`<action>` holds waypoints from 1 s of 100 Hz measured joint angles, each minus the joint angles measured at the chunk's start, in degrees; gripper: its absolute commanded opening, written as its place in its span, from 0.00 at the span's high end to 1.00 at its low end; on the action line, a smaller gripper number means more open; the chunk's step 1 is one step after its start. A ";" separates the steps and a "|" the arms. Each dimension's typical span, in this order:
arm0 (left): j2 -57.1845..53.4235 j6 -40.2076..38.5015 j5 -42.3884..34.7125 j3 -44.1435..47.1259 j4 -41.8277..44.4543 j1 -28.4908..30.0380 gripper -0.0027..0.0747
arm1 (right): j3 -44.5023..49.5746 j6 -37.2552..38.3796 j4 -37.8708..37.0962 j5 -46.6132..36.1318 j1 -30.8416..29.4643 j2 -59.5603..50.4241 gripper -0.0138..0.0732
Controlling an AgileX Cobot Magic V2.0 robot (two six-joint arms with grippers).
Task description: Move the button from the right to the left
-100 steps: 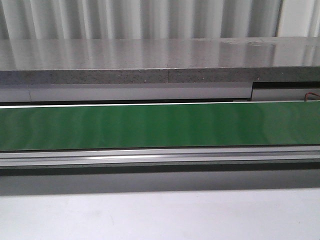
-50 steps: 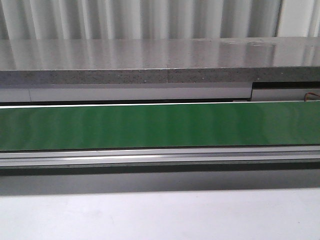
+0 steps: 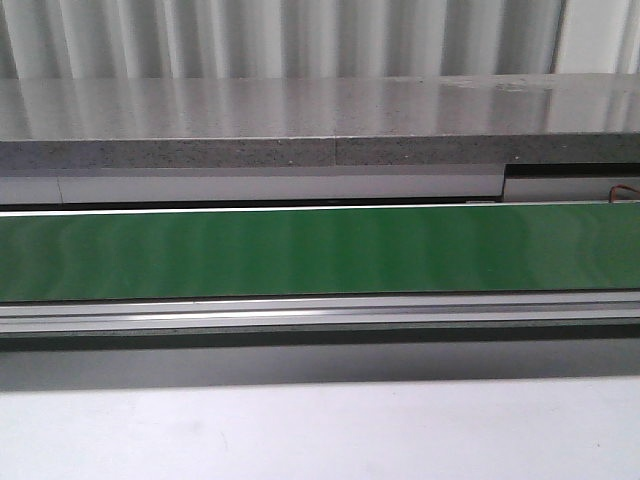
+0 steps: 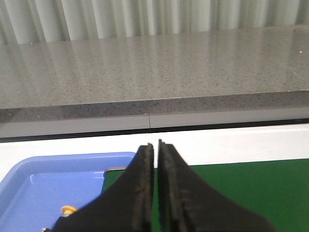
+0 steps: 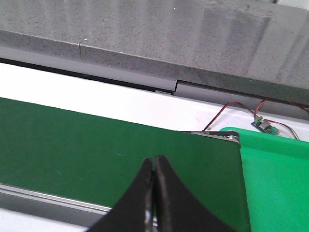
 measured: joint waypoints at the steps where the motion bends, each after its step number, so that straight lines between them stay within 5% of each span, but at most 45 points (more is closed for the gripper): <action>1: 0.00 0.00 0.00 0.00 0.00 0.00 0.99 | 0.00 0.00 0.00 0.00 0.00 0.00 0.92; 100: -0.08 0.00 -3.31 2.38 -0.34 -1.33 0.99 | 0.00 0.00 0.00 0.00 0.00 0.00 0.92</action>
